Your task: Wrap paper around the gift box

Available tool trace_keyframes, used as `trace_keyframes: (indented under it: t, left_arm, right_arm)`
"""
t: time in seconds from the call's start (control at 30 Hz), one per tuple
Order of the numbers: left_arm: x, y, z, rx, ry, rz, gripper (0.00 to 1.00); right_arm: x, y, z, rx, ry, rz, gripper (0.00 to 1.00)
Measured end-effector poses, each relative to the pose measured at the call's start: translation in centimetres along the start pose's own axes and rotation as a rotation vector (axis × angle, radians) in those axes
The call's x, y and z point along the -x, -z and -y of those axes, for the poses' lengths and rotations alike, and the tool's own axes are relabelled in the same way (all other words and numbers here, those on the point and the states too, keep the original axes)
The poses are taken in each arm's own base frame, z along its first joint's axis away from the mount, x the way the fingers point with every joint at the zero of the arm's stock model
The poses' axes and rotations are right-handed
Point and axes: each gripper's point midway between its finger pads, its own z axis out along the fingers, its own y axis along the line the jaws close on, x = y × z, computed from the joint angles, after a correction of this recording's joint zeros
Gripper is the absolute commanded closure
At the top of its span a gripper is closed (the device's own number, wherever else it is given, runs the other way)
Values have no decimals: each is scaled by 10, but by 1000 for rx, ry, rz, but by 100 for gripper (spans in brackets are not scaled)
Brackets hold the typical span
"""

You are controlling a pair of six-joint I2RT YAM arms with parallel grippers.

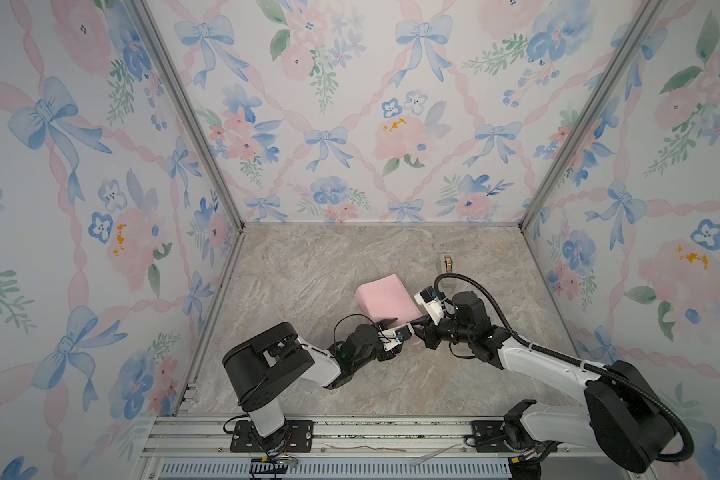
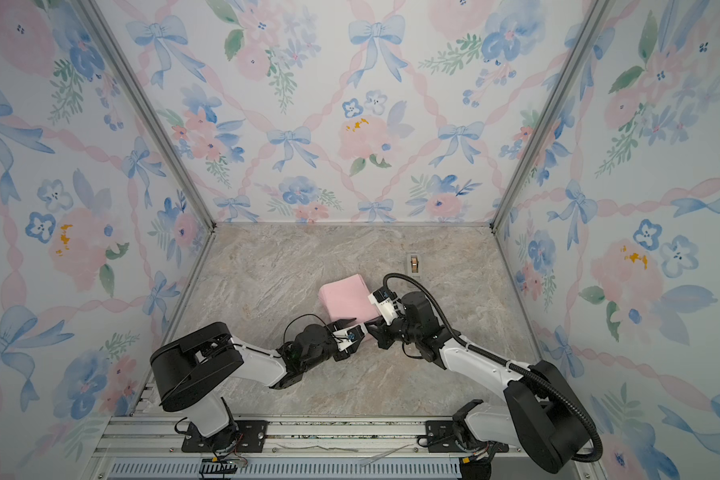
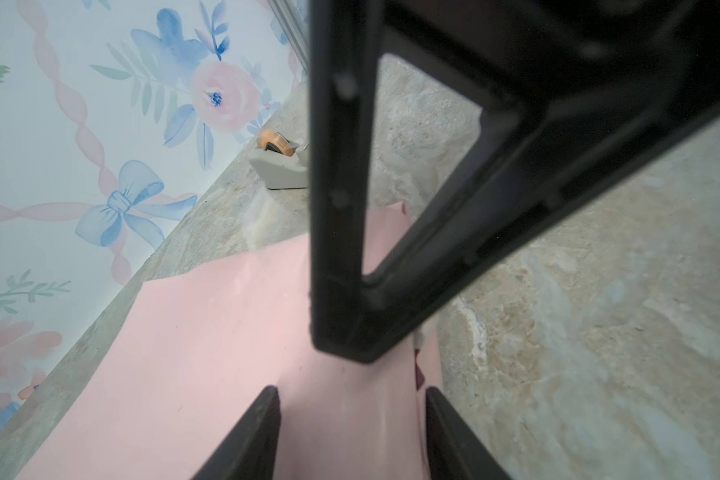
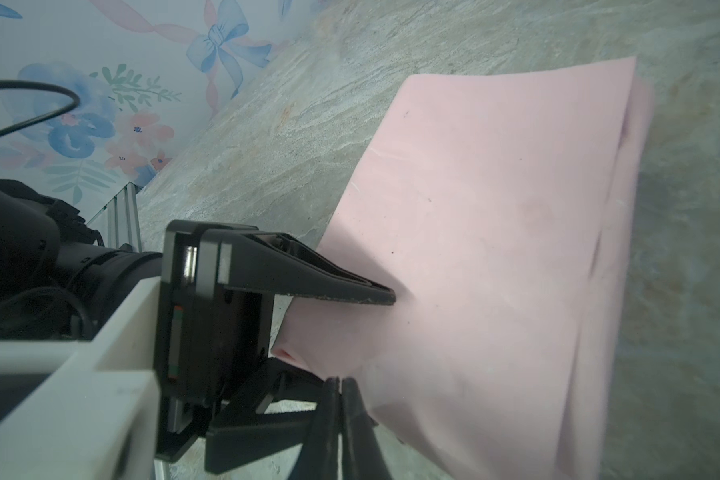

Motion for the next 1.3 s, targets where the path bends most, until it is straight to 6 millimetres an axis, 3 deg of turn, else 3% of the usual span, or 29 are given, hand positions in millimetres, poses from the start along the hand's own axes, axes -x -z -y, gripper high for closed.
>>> trace_keyframes:
  t: [0.3,0.73,1.3]
  left_arm:
    - [0,0,0,1,0,0,44]
    - [0,0,0,0,0,0,44]
    - [0,0,0,0,0,0,44]
  right_arm:
    - [-9,-5,-5,17,-17,-28,93]
    - [-25,12,-12,-3,-50,-8,94]
    - [-28,-11,5,-25,-58,-6,93]
